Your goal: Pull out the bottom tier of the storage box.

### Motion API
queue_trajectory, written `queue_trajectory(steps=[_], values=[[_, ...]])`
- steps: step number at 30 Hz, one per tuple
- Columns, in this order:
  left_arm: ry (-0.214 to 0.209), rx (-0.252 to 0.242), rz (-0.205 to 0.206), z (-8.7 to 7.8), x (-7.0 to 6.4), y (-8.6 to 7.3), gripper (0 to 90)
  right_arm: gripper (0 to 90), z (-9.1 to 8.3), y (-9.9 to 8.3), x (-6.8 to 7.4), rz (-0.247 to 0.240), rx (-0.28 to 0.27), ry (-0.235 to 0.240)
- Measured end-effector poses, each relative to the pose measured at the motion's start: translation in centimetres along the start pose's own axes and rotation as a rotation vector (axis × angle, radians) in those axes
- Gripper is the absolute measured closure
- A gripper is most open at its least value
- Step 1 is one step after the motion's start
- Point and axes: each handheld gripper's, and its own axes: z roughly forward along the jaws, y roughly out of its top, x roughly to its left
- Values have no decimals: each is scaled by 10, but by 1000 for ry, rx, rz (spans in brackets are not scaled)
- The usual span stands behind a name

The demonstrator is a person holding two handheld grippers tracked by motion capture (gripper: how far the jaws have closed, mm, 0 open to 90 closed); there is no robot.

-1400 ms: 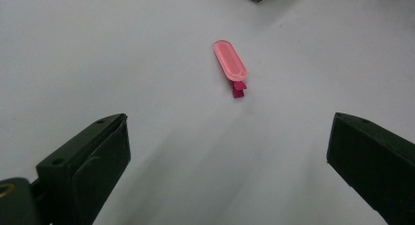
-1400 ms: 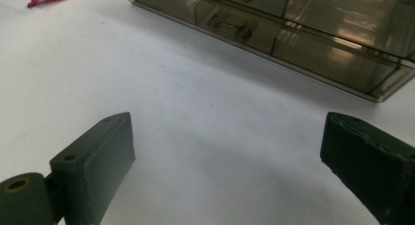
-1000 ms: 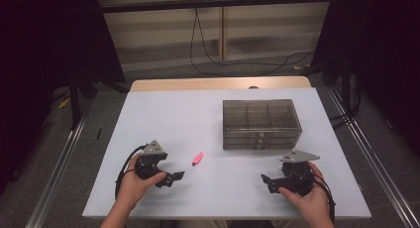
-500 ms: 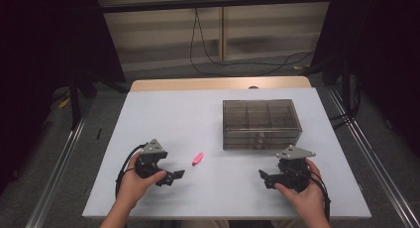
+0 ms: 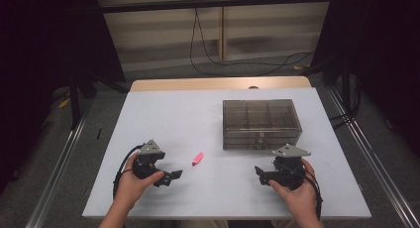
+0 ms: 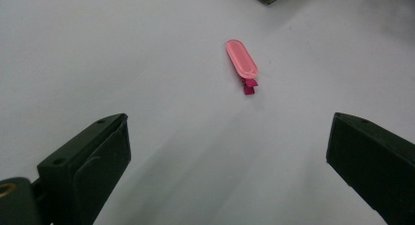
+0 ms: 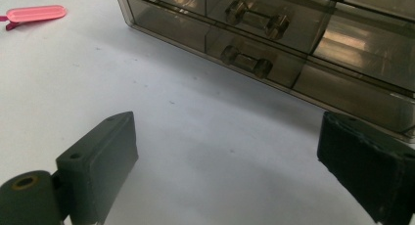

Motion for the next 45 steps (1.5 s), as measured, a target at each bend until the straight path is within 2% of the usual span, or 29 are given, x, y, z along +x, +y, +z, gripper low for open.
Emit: queue_trajectory(steps=[10,21,22,23,24,30,34,45], values=[[-1,-8,-12,-1,1,0,28,109,5,3,4,6,-24,-30],[3,-10,-14,-2,2,0,28,146,12,7,7,13,-25,-47],[3,-12,-18,-2,2,0,28,168,13,6,7,17,-37,-66],[3,-12,-18,-2,2,0,28,168,13,6,7,17,-37,-66],[3,-12,-20,-2,2,0,28,192,14,5,7,30,-43,-85],[4,-9,-18,-1,2,-1,29,244,17,5,7,70,-70,-121],[5,-7,-15,-1,2,0,30,268,20,6,9,67,-78,-146],[5,-4,-17,-1,3,-1,30,345,27,6,12,96,-95,-167]])
